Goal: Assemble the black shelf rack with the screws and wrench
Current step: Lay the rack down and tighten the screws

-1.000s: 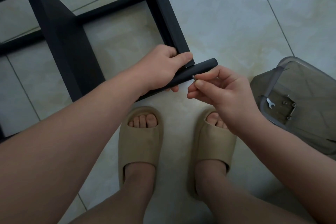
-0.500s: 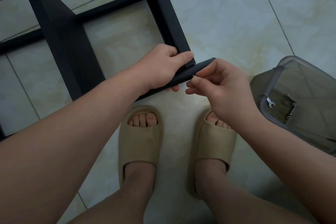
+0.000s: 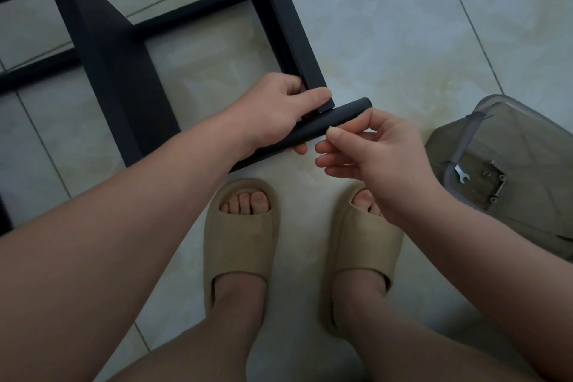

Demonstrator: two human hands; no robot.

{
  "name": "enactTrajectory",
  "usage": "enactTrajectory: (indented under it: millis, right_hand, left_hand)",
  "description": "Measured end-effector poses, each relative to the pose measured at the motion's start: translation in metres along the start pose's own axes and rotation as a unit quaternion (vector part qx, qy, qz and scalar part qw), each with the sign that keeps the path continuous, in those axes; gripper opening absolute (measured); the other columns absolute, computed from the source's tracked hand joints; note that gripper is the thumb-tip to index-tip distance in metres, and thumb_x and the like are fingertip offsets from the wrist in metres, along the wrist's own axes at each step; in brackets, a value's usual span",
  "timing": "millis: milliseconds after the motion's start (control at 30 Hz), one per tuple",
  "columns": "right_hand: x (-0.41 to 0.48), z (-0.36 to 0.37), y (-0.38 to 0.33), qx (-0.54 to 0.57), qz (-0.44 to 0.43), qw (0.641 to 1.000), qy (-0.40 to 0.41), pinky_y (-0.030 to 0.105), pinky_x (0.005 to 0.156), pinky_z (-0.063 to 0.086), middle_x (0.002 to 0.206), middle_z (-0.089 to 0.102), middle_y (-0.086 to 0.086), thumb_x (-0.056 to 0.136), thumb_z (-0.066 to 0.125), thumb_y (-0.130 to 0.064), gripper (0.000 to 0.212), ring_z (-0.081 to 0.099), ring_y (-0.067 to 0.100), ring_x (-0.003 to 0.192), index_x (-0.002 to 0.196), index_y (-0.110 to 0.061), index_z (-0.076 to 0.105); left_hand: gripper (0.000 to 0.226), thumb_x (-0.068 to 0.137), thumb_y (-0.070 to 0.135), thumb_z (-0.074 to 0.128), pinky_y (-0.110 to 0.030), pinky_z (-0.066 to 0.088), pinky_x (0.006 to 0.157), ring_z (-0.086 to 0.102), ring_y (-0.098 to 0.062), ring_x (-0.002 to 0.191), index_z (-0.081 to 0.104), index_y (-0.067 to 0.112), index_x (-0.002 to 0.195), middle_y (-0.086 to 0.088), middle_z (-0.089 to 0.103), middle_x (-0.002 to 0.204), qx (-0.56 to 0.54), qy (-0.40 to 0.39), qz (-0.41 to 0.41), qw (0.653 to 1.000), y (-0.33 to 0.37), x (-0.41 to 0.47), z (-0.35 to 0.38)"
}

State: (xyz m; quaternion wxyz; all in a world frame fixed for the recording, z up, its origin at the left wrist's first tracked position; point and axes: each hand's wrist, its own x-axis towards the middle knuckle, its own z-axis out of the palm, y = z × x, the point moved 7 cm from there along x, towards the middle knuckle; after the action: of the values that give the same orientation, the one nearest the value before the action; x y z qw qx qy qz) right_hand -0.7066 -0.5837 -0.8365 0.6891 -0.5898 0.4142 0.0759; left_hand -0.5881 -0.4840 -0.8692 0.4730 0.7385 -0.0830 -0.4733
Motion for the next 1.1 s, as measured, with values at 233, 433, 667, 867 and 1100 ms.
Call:
enactTrajectory:
  millis: [233, 433, 667, 867, 1100]
  right_hand:
    - [-0.001, 0.000, 0.004, -0.021, 0.028, 0.999, 0.005, 0.026, 0.045, 0.051, 0.075, 0.076, 0.007, 0.098, 0.066, -0.012, 0.020, 0.071, 0.017, 0.059, 0.081, -0.011, 0.056]
    - [0.009, -0.003, -0.016, -0.294, -0.124, 0.947, 0.015, 0.047, 0.063, 0.060, 0.066, 0.072, -0.007, 0.095, 0.068, -0.016, 0.020, 0.069, 0.014, 0.057, 0.078, -0.018, 0.059]
    - [0.002, -0.002, -0.012, -0.324, -0.188, 0.926, 0.037, 0.046, 0.069, 0.056, 0.067, 0.070, -0.012, 0.095, 0.067, -0.022, 0.017, 0.069, 0.017, 0.068, 0.082, -0.019, 0.058]
    - [0.002, -0.001, -0.027, -0.437, -0.258, 0.860, 0.048, 0.037, 0.065, 0.043, 0.075, 0.059, -0.015, 0.089, 0.075, -0.035, 0.022, 0.055, 0.017, 0.076, 0.086, -0.021, 0.058]
    - [0.022, -0.005, -0.034, -0.503, -0.263, 0.823, -0.034, 0.033, 0.095, 0.038, 0.123, 0.058, -0.005, 0.085, 0.073, -0.050, 0.052, 0.053, 0.020, 0.113, 0.128, -0.021, 0.064]
  left_hand:
    - [0.039, 0.097, 0.039, 0.062, -0.029, 0.052, 0.051, 0.066, -0.024, 0.052, 0.067, 0.000, 0.100, -0.019, 0.073, 0.088, 0.008, 0.001, -0.004, 1.000, -0.001, 0.001, 0.000]
    - [0.043, 0.098, 0.040, 0.060, -0.025, 0.052, 0.049, 0.067, -0.022, 0.051, 0.068, -0.002, 0.101, -0.017, 0.075, 0.094, 0.017, -0.003, -0.021, 1.000, -0.001, 0.000, -0.001]
    - [0.045, 0.098, 0.044, 0.057, -0.036, 0.057, 0.066, 0.070, -0.025, 0.056, 0.070, 0.001, 0.099, -0.017, 0.075, 0.091, 0.055, -0.002, -0.036, 0.998, -0.004, -0.002, -0.003]
    - [0.044, 0.097, 0.047, 0.057, -0.034, 0.056, 0.064, 0.071, -0.023, 0.056, 0.072, 0.006, 0.097, -0.015, 0.075, 0.078, 0.071, -0.003, -0.042, 0.997, -0.006, -0.004, -0.006]
    - [0.043, 0.097, 0.049, 0.056, -0.041, 0.058, 0.071, 0.070, -0.026, 0.058, 0.072, 0.010, 0.094, -0.016, 0.075, 0.078, 0.067, -0.007, -0.040, 0.997, -0.007, -0.005, -0.005]
